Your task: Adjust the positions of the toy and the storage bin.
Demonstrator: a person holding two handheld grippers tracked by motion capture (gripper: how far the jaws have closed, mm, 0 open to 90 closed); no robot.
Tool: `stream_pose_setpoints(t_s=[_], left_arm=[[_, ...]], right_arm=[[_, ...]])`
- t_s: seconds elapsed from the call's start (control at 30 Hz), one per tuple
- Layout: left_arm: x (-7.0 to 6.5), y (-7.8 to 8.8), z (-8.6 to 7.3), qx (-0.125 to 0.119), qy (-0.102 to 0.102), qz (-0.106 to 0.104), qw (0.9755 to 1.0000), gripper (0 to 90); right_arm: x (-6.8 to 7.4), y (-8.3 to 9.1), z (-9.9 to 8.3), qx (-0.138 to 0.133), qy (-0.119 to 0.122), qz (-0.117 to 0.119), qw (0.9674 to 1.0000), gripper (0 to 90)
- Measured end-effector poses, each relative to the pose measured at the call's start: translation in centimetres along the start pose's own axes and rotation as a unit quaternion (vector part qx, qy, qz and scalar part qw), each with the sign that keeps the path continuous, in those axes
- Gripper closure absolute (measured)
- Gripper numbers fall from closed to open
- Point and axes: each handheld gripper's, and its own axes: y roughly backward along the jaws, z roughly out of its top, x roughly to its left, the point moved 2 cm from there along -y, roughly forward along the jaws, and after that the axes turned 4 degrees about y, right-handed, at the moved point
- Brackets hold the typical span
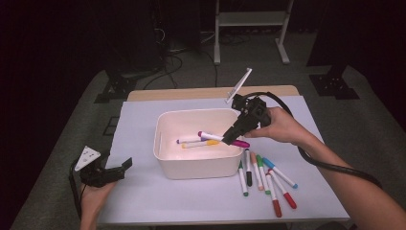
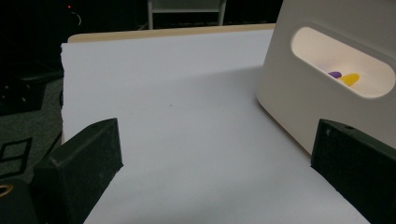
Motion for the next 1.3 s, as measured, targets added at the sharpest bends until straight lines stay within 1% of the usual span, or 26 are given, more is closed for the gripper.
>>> stream_pose_setpoints(t_s=[0.23, 0.47, 0.67, 0.73, 0.97, 1.03, 1.17, 1.23, 1.27, 1.3], left_arm=[[0.0, 0.0, 0.0, -0.005, 0.003, 0.0, 1.0, 0.7], [0.0, 0.0, 0.0, -0.006, 0.005, -0.001, 1.0, 0.7], [0.1, 0.0, 0.0, -0.005, 0.005, -0.003, 1.0, 0.7], [0.1, 0.0, 0.0, -0.005, 0.005, -0.003, 1.0, 0.7], [0.1, 0.0, 0.0, -0.003, 0.002, -0.005, 1.0, 0.7], [0.1, 0.0, 0.0, -0.003, 0.003, -0.004, 1.0, 0.7], [0.2, 0.0, -0.1, -0.004, 0.004, -0.004, 1.0, 0.7], [0.2, 0.0, -0.1, -0.003, 0.004, -0.005, 1.0, 0.7], [0.2, 0.0, -0.1, -0.002, 0.005, -0.005, 1.0, 0.7], [0.2, 0.0, -0.1, -0.002, 0.004, -0.004, 1.0, 0.7]], right_arm=[[-0.5, -1.1, 1.7, 0.006, 0.011, 0.005, 0.9999, 75.5], [-1.1, -2.1, 2.9, 0.009, 0.022, 0.008, 0.9997, 75.5], [-2.1, -3.9, 3.7, 0.015, 0.023, 0.015, 0.9995, 75.5], [-2.4, -4.7, 3.9, 0.02, 0.022, 0.017, 0.9994, 75.5], [-3.2, -6.5, 4.5, 0.042, 0.028, 0.018, 0.9985, 75.5], [-3.4, -7.2, 4.7, 0.052, 0.028, 0.013, 0.9982, 75.5], [-3.4, -8.1, 4.8, 0.063, 0.029, 0.012, 0.9975, 75.4], [-3.5, -8.6, 4.9, 0.068, 0.024, 0.011, 0.9974, 75.1], [-3.5, -8.8, 5.0, 0.076, 0.024, 0.01, 0.9968, 74.4], [-3.6, -9.1, 5.0, 0.075, 0.028, 0.005, 0.9968, 67.8]])
